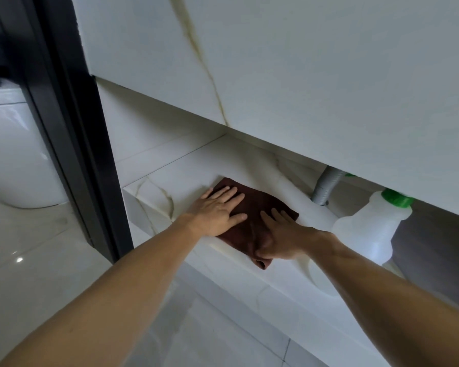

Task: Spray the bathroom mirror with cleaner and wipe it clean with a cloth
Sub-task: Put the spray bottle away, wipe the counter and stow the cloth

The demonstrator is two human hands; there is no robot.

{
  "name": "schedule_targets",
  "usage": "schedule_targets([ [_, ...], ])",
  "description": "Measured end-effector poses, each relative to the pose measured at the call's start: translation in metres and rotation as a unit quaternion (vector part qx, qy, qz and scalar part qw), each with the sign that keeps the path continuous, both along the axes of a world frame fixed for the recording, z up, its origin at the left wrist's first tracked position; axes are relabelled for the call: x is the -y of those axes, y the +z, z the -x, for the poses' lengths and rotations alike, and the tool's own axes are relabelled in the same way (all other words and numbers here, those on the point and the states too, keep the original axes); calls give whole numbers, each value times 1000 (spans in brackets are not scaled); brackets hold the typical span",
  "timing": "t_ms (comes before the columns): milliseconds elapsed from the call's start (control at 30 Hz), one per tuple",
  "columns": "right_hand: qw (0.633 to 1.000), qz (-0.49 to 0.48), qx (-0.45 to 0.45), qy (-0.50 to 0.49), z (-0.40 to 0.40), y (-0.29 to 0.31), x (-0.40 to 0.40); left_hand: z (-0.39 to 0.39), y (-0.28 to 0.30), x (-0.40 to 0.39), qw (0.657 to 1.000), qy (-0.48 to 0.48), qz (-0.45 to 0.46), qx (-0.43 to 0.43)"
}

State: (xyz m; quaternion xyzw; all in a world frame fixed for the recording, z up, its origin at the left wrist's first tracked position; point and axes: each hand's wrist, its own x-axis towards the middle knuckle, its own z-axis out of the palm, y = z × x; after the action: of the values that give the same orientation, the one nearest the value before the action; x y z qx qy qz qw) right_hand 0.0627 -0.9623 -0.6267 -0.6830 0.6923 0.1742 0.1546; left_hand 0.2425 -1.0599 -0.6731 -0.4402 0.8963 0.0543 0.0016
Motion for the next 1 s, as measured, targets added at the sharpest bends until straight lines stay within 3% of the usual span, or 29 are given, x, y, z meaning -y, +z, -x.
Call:
schedule_targets([
  [300, 1000, -28, -6, -9, -3, 9, 6, -6, 4, 0, 1000, -5, -16, 10],
  [500, 981, 152, 82, -83, -18, -19, 0, -3, 2, -16, 998, 44, 6, -43],
  [667, 982, 156, 58, -90, -23, -35, -5, -7, -1, -18, 999, 48, -2, -20],
  [1000, 978, 156, 85, -108, -27, -26, -7, -1, 5, -27, 995, 84, -13, -55],
])
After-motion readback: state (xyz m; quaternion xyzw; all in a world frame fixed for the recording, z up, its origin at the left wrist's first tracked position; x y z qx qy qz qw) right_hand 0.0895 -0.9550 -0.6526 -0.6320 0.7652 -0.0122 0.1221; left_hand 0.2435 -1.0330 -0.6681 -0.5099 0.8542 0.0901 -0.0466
